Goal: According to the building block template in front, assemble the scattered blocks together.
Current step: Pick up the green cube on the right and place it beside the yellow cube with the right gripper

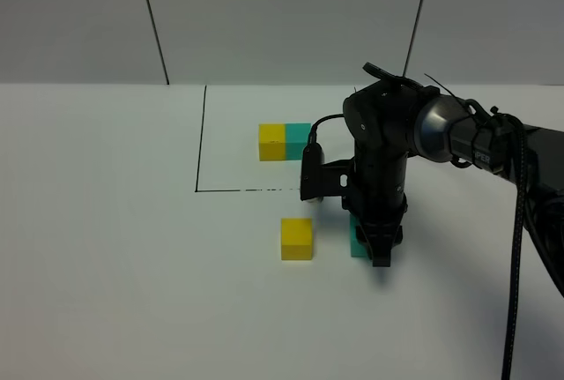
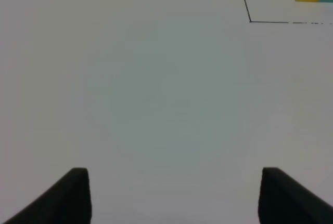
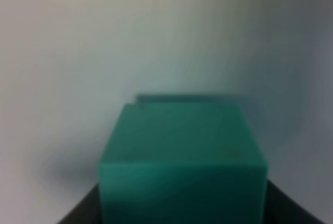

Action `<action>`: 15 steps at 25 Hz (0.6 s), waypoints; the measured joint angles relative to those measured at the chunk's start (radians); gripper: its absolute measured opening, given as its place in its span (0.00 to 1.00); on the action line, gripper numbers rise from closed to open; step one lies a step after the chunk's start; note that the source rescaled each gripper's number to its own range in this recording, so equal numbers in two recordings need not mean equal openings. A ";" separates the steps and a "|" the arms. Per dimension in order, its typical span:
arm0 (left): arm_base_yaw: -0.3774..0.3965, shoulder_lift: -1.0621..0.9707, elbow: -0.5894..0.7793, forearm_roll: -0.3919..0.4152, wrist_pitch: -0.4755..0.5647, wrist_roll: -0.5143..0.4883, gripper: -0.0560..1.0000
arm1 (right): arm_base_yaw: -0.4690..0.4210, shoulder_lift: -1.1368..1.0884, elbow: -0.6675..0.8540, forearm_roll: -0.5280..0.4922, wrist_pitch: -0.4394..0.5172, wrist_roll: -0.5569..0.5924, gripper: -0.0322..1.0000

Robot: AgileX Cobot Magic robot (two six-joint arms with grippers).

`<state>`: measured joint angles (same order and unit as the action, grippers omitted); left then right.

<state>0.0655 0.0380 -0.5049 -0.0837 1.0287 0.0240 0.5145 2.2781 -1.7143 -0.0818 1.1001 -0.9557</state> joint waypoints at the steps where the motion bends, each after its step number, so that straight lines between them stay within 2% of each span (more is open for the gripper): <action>1: 0.000 0.000 0.000 0.000 0.000 0.000 0.51 | 0.002 0.004 0.000 0.004 -0.008 0.005 0.04; 15: 0.000 0.000 0.000 0.000 0.000 0.000 0.50 | 0.030 0.018 -0.001 0.049 -0.033 0.086 0.04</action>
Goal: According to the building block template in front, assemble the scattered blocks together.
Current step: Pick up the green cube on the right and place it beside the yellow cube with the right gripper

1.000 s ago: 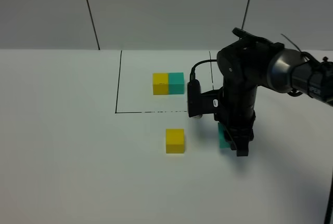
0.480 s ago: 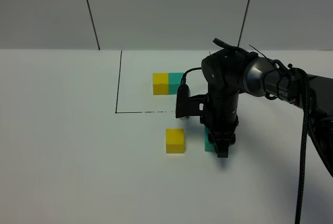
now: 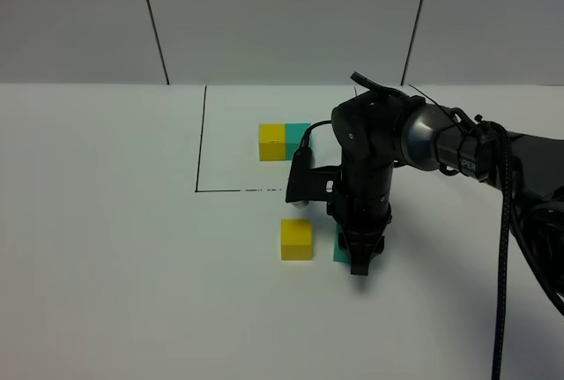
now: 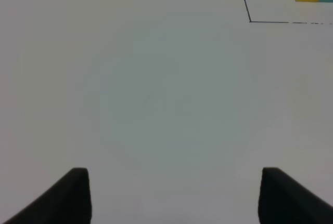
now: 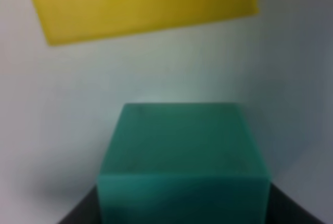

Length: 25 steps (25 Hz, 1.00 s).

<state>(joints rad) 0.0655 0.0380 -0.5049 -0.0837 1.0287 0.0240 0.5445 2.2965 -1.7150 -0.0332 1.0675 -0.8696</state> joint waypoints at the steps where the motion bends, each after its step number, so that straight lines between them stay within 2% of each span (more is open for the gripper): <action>1: 0.000 0.000 0.000 0.000 0.000 0.000 0.50 | 0.005 0.000 0.000 0.002 0.000 0.001 0.04; 12: 0.000 0.000 0.000 0.000 0.000 0.000 0.50 | 0.030 0.000 0.000 -0.005 -0.024 -0.004 0.04; 25: 0.000 0.000 0.000 0.000 0.000 0.000 0.50 | 0.030 0.000 0.000 -0.016 -0.043 -0.080 0.04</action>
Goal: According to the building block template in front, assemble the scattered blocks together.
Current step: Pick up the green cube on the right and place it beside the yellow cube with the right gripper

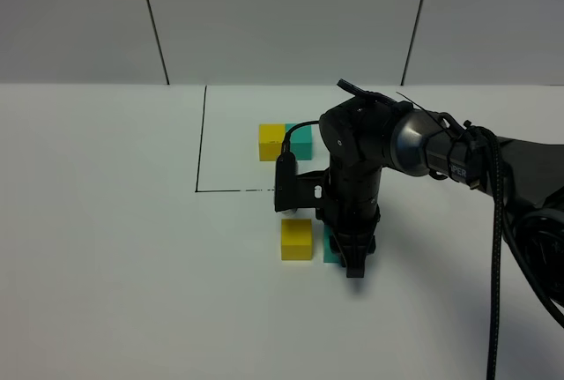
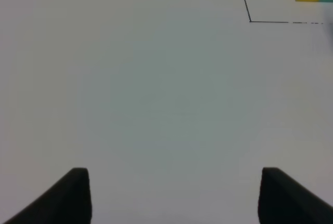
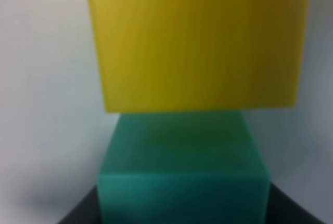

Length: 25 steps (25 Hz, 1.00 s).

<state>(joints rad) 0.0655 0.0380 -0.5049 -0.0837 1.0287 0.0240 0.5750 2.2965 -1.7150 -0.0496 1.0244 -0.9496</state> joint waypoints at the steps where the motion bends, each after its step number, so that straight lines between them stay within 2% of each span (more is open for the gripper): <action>1: 0.000 0.000 0.000 0.000 0.000 0.000 0.50 | 0.000 0.000 0.000 -0.001 -0.001 -0.001 0.04; 25: 0.000 0.000 0.000 0.000 0.000 0.000 0.50 | 0.000 0.000 0.000 -0.001 -0.027 -0.025 0.04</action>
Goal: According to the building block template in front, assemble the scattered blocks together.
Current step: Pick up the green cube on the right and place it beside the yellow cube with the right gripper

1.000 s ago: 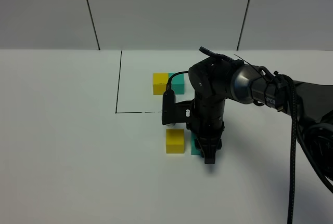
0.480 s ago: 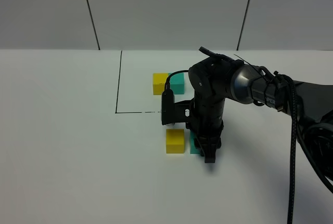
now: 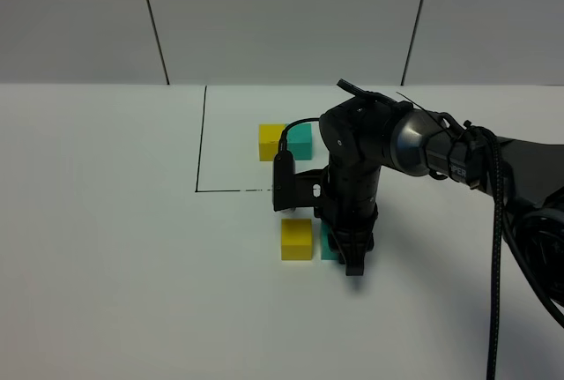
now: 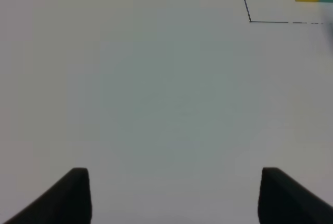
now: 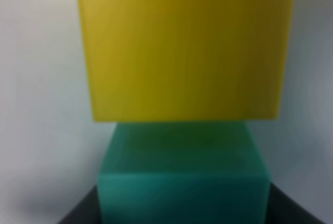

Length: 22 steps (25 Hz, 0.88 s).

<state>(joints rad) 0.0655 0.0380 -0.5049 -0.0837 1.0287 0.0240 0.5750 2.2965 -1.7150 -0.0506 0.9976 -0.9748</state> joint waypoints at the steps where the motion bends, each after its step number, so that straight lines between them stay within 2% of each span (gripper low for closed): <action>1: 0.000 0.000 0.000 0.000 0.000 0.000 0.50 | 0.000 0.000 0.000 0.001 -0.001 0.000 0.04; 22: 0.000 0.000 0.000 0.000 0.000 0.000 0.50 | 0.019 0.007 -0.002 0.016 -0.013 0.000 0.04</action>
<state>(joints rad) 0.0655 0.0380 -0.5049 -0.0837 1.0287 0.0240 0.5938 2.3038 -1.7173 -0.0347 0.9842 -0.9748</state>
